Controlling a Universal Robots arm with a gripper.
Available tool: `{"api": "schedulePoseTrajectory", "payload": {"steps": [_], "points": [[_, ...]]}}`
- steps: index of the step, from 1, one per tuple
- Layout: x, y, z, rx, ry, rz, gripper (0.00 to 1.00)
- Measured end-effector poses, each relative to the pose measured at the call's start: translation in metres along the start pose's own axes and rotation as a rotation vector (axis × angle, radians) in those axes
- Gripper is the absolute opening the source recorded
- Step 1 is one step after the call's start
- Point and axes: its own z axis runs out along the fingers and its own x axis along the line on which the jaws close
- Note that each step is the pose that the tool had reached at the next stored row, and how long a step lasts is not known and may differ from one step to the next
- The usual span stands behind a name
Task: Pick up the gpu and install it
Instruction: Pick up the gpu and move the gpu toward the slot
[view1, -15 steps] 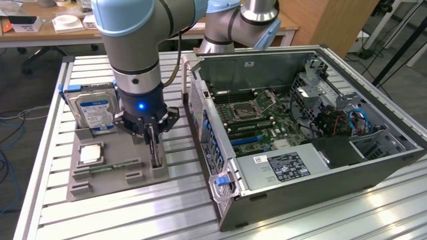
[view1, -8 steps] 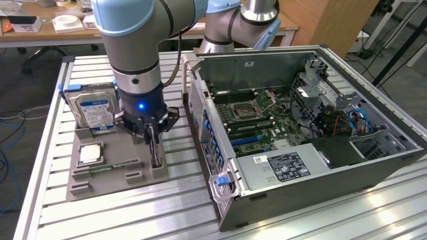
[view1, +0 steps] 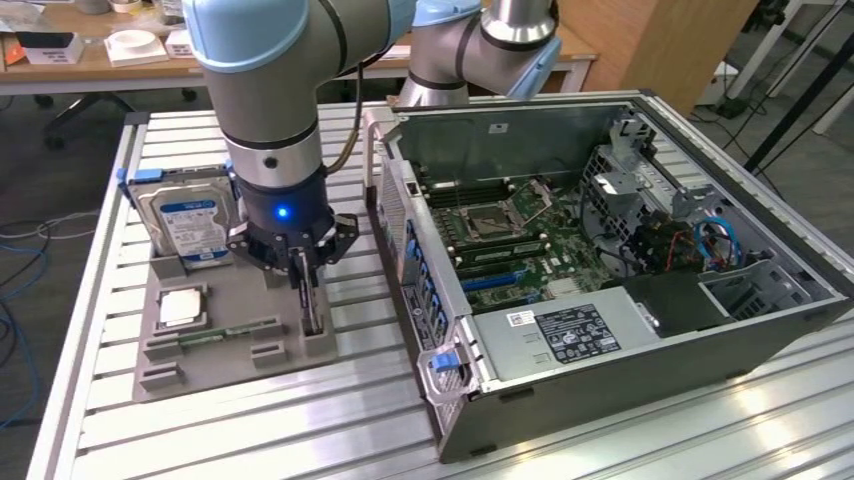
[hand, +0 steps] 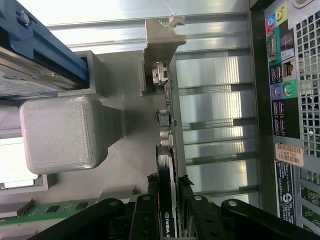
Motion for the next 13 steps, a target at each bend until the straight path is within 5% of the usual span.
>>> {"api": "schedulePoseTrajectory", "payload": {"steps": [7,13], "points": [[0.0,0.0001,-0.0022,-0.0003,-0.0001,0.0,0.27],[-0.001,0.0012,-0.0273,-0.0027,0.0018,0.0,0.27]]}}
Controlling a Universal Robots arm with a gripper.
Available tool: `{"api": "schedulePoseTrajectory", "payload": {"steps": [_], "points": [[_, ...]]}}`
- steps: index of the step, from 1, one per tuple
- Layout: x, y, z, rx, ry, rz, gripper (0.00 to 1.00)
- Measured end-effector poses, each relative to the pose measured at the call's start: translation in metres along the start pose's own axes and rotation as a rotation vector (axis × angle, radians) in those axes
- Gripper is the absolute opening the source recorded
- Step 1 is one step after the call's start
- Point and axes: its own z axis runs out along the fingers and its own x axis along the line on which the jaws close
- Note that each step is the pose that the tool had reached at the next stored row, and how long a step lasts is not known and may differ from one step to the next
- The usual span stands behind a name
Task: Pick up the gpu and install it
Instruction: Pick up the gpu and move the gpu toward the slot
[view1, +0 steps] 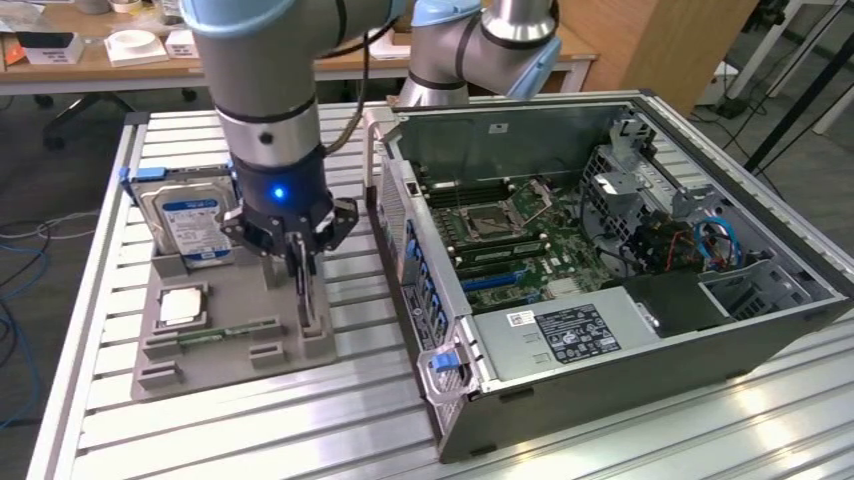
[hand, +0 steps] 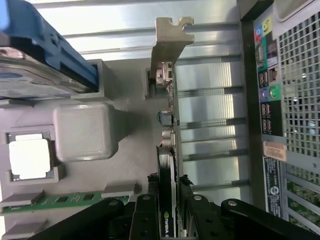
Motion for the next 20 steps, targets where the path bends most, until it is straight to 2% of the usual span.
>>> {"api": "schedulePoseTrajectory", "payload": {"steps": [7,14,20], "points": [[-0.001,0.0015,-0.0314,-0.0034,0.0005,0.0,0.26],[-0.001,0.0026,-0.0559,-0.0141,0.0017,0.001,0.26],[-0.002,0.0038,-0.0818,-0.0194,0.0022,0.001,0.26]]}}
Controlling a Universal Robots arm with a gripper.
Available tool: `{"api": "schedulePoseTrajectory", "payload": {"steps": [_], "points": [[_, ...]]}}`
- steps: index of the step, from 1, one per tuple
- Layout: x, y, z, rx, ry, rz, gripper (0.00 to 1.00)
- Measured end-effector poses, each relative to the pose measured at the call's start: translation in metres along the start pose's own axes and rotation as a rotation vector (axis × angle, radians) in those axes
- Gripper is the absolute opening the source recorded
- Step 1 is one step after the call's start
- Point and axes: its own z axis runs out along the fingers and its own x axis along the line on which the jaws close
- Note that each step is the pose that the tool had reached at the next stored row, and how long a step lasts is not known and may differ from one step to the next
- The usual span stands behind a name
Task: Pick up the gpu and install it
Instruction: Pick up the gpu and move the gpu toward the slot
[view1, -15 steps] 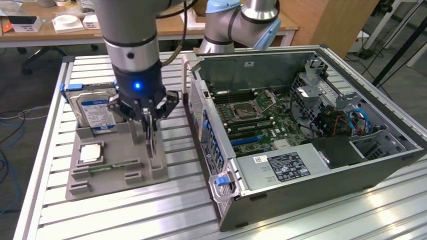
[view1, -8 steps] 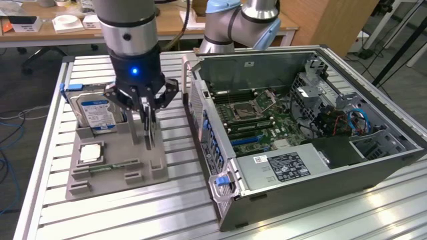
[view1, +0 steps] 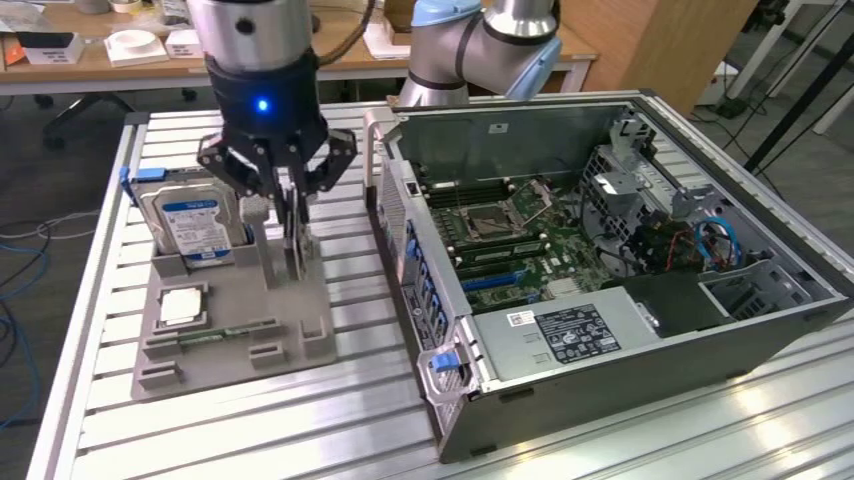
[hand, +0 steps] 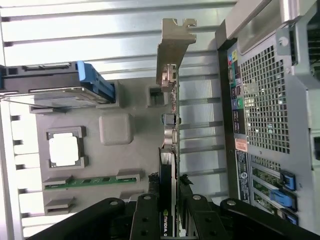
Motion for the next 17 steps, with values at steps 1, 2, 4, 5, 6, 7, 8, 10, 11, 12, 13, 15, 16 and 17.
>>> {"api": "schedulePoseTrajectory", "payload": {"steps": [1,2,4,5,6,7,8,10,11,12,13,15,16,17], "points": [[0.0,0.0003,-0.0044,-0.0008,0.0001,0.0,0.26],[0.0,0.0006,-0.0089,-0.0017,0.0003,0.0,0.26],[0.0,0.0011,-0.0178,-0.0033,0.0004,0.0,0.26],[0.0,0.0014,-0.0223,-0.004,0.0004,0.0,0.26],[0.0,0.0017,-0.0268,-0.0045,0.0006,0.0,0.26],[0.0,0.002,-0.0315,-0.0051,0.0006,0.0,0.26],[0.0,0.0023,-0.036,-0.0057,0.0007,0.0,0.26],[0.0,0.0028,-0.045,-0.0068,0.0008,0.0,0.26],[0.0,0.0031,-0.0495,-0.0074,0.0009,0.0,0.26],[0.0,0.0034,-0.054,-0.008,0.001,0.0,0.26],[0.0,0.0037,-0.0585,-0.0085,0.001,0.0,0.26],[0.0,0.0043,-0.0679,-0.0095,0.0012,0.0,0.26],[0.0,0.0046,-0.0724,-0.01,0.0012,0.0,0.26],[0.0,0.0049,-0.0768,-0.0106,0.0012,0.0,0.26]]}}
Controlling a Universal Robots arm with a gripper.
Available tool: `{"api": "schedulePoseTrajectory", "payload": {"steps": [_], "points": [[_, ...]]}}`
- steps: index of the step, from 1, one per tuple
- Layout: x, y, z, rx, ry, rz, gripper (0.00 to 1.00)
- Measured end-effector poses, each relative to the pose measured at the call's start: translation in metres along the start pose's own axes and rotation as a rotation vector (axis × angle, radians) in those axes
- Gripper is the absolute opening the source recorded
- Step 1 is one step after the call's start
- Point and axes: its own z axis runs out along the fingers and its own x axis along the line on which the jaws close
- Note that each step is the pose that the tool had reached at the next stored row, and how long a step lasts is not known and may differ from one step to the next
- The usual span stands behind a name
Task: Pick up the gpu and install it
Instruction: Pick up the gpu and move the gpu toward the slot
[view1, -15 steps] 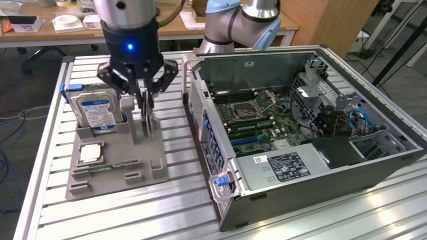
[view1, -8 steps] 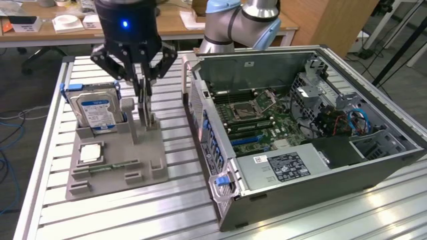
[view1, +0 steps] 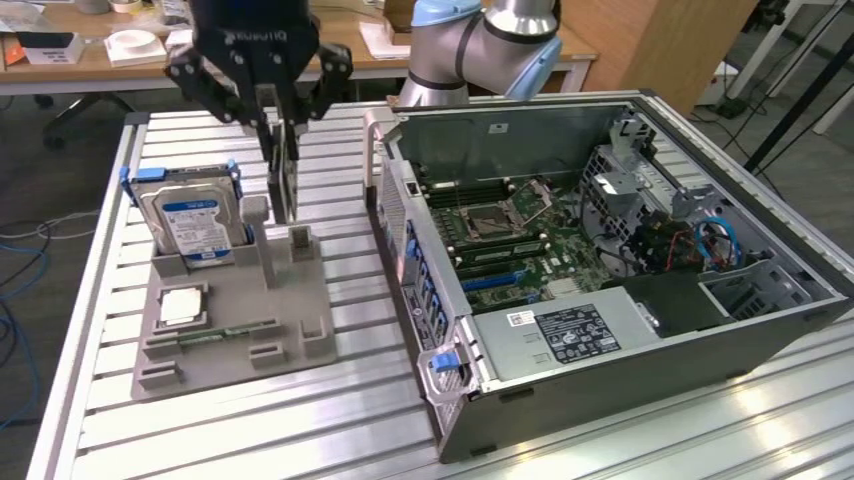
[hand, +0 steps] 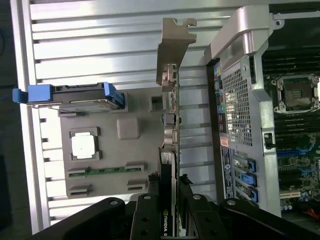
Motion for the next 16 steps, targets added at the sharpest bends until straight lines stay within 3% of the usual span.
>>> {"api": "schedulePoseTrajectory", "payload": {"steps": [6,11,16], "points": [[0.0,0.002,-0.0265,-0.0033,0.0005,0.0,0.26],[-0.002,0.0024,-0.0278,-0.0041,0.0003,0.0,0.26],[-0.025,0.0049,-0.0269,-0.0069,0.0006,0.0,0.26]]}}
